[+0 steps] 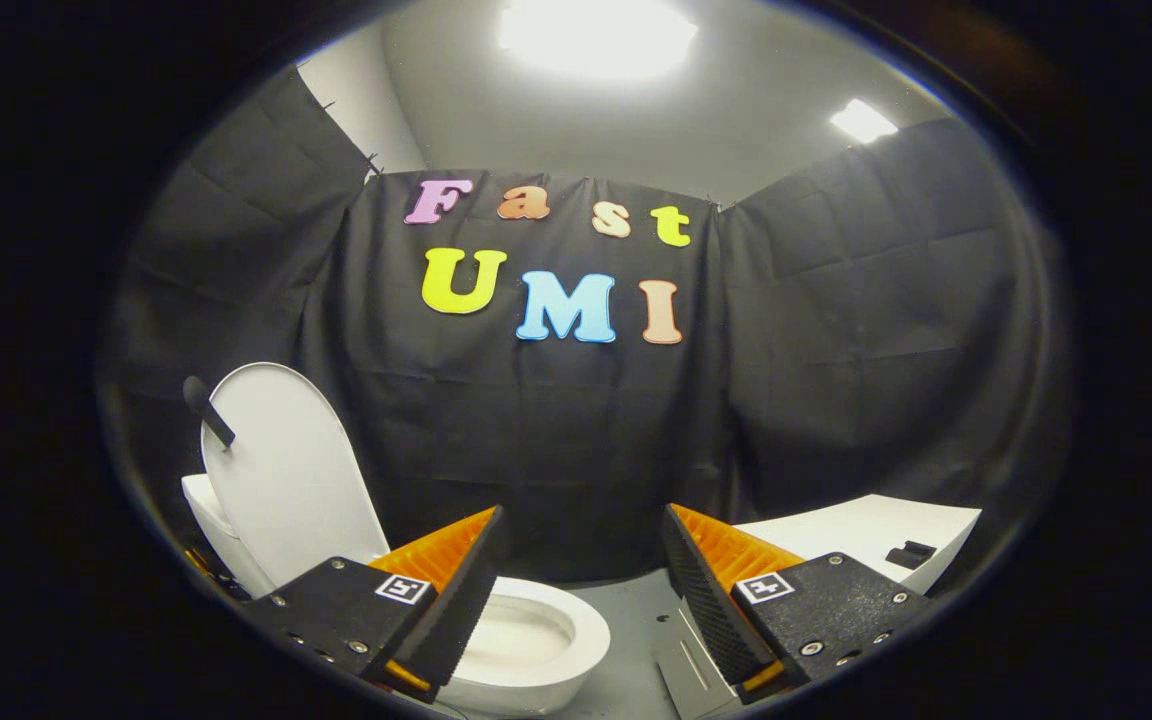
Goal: Open the toilet lid.
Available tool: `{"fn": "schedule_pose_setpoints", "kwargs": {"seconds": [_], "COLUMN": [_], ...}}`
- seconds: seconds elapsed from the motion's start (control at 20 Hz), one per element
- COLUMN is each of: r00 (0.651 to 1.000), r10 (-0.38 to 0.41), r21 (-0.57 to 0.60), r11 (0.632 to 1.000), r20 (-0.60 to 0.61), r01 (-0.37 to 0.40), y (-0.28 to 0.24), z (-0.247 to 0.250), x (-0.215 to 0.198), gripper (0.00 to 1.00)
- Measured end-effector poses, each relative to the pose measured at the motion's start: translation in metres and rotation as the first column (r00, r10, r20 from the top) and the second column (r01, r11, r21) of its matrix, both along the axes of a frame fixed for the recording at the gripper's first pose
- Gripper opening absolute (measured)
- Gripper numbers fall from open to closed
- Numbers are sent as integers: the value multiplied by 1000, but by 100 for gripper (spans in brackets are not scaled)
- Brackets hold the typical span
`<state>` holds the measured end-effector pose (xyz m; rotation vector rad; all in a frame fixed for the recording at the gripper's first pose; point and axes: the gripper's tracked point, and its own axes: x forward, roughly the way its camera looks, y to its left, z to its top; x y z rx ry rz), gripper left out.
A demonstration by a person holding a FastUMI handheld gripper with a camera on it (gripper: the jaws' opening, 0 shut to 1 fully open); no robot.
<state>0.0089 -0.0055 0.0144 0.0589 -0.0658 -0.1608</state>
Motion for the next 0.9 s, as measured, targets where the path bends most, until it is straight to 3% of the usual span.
{"fn": "schedule_pose_setpoints", "kwargs": {"seconds": [0.9], "r00": [994], "r10": [78], "r21": [-94], "r11": [992], "r20": [-72], "r01": [-85], "y": [24], "z": [-25], "x": [5], "gripper": [95]}}
